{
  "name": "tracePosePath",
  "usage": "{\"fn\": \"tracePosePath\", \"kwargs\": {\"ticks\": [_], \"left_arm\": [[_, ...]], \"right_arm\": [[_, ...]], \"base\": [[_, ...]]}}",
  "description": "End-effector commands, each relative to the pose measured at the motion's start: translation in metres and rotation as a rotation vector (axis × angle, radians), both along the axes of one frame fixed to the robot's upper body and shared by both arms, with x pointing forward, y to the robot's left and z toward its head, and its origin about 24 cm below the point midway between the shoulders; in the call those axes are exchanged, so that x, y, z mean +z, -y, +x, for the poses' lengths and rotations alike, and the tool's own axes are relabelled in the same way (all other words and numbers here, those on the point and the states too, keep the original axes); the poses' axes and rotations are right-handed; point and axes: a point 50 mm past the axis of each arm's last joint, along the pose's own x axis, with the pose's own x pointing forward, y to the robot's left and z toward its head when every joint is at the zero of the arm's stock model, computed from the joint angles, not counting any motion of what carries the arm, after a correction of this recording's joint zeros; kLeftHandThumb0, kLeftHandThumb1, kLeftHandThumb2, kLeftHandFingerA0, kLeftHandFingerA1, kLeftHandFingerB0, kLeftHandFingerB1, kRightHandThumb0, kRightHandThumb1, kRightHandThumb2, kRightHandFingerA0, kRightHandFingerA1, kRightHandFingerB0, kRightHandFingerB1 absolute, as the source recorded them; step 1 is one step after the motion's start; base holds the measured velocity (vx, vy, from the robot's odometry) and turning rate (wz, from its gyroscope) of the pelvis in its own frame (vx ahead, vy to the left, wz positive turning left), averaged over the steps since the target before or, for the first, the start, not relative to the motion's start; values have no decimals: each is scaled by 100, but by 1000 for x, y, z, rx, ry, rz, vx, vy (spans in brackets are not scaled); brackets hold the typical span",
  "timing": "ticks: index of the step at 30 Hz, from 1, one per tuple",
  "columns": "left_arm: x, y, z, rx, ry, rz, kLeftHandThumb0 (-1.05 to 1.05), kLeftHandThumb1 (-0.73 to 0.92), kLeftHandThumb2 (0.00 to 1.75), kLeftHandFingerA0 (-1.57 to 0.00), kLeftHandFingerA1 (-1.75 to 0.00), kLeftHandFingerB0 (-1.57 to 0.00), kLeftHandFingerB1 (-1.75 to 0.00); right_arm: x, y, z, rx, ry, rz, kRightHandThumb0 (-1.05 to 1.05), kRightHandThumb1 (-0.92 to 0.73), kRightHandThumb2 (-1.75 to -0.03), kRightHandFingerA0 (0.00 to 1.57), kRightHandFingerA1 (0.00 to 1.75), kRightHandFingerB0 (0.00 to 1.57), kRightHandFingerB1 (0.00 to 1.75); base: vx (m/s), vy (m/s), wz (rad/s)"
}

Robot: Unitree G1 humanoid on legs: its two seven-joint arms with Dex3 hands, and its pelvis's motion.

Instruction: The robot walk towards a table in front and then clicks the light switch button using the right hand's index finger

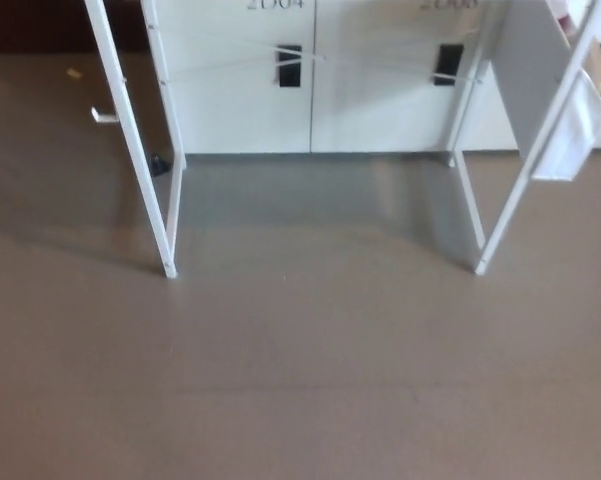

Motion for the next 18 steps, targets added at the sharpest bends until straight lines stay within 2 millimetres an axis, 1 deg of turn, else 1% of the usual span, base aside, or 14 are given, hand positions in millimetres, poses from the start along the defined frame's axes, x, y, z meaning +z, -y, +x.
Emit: {"fn": "tracePosePath", "kwargs": {"ticks": [1, 2, 4, 6, 8, 11, 14, 17, 18], "left_arm": [[-1, 3, 3, 37, -7, -15, -9, 60, 57, -52, -44, -49, -41], [-2, 7, 5, 47, -4, -29, -10, 59, 57, -53, -44, -51, -41], [-3, 10, 4, 52, -1, -46, -10, 59, 57, -51, -44, -52, -42], [-1, 17, 6, 39, 8, -58, -15, 59, 59, -50, -45, -48, -42], [2, 20, 8, 31, 11, -63, -16, 59, 59, -49, -45, -47, -41], [1, 26, 12, 29, 19, -56, -16, 58, 60, -50, -45, -48, -42], [0, 28, 9, 32, 10, -54, -15, 59, 60, -50, -45, -48, -42], [-5, 24, 1, 23, -16, -45, -11, 59, 57, -51, -44, -51, -41], [-6, 24, 1, 20, -18, -44, -11, 59, 57, -51, -44, -51, -41]], "right_arm": [[1, 4, 1, -1, 4, -20, -27, -62, -58, 68, 59, 40, 43], [2, 6, 1, 3, 4, -26, -26, -62, -58, 67, 58, 39, 43], [2, 6, -1, 7, 0, -32, -26, -62, -58, 67, 58, 39, 43], [1, 4, -2, 9, -3, -29, -26, -62, -58, 67, 58, 40, 43], [1, 2, -4, 7, -5, -30, -27, -62, -57, 68, 58, 41, 43], [1, 1, -5, 10, -4, -35, -27, -62, -57, 69, 59, 41, 44], [0, 1, -4, 16, 6, -32, -28, -60, -57, 69, 61, 43, 46], [2, 1, -3, 31, 13, -37, -27, -61, -58, 69, 61, 43, 46], [3, 2, -1, 36, 18, -45, -27, -61, -58, 69, 61, 43, 46]], "base": [[387, -121, 23], [406, -114, 27], [557, -159, 81], [599, -116, 63], [495, -106, 8], [362, -44, -7], [321, 59, -29], [455, 141, -35], [493, 123, 39]]}}
